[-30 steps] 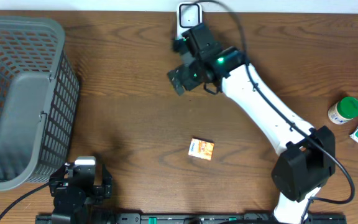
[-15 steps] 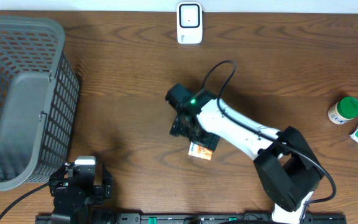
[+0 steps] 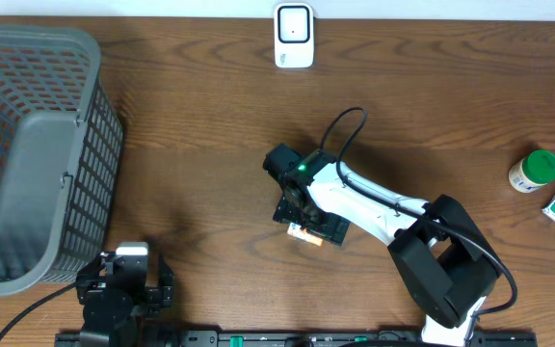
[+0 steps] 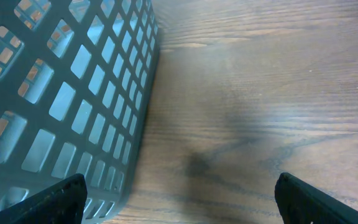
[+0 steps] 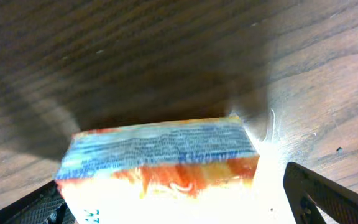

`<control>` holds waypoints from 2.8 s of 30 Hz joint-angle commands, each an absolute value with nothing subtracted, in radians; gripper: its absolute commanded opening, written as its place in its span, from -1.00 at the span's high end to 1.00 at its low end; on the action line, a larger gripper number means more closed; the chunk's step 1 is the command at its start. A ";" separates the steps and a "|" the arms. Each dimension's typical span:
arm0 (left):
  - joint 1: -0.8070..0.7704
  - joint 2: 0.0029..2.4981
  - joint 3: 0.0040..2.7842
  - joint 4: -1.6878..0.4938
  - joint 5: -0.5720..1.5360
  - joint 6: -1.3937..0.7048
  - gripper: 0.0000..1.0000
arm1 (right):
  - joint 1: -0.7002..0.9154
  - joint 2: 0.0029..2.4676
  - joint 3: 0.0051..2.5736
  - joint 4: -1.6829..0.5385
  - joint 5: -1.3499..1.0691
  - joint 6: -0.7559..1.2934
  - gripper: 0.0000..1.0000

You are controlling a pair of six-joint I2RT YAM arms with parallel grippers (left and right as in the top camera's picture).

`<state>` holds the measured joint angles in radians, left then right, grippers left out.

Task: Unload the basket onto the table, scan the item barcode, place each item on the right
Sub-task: 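Regrasp the orange packet with the right gripper and lift it, then carry the packet to the scanner and hold its barcode there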

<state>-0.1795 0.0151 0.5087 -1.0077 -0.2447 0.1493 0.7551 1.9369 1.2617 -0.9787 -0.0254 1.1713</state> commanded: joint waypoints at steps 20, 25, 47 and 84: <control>-0.175 0.012 0.510 -1.009 -0.247 0.136 -0.90 | 0.736 1.915 1.173 -0.796 -0.028 1.030 -0.33; -0.175 0.012 0.510 -1.009 -0.247 0.136 -0.91 | 0.735 1.915 1.178 -0.800 -0.032 1.011 -0.32; -0.175 0.012 0.510 -1.008 -0.247 0.136 -0.90 | 0.684 1.348 1.251 -0.834 -0.077 0.726 -0.13; -0.175 0.012 0.510 -1.009 -0.247 0.136 -0.90 | 0.385 1.422 1.251 -0.737 -0.664 0.424 -0.17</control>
<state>-0.1795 0.0154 0.5087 -1.0073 -0.2451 0.1493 0.4023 1.3876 1.2366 -0.8375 -0.6128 0.4911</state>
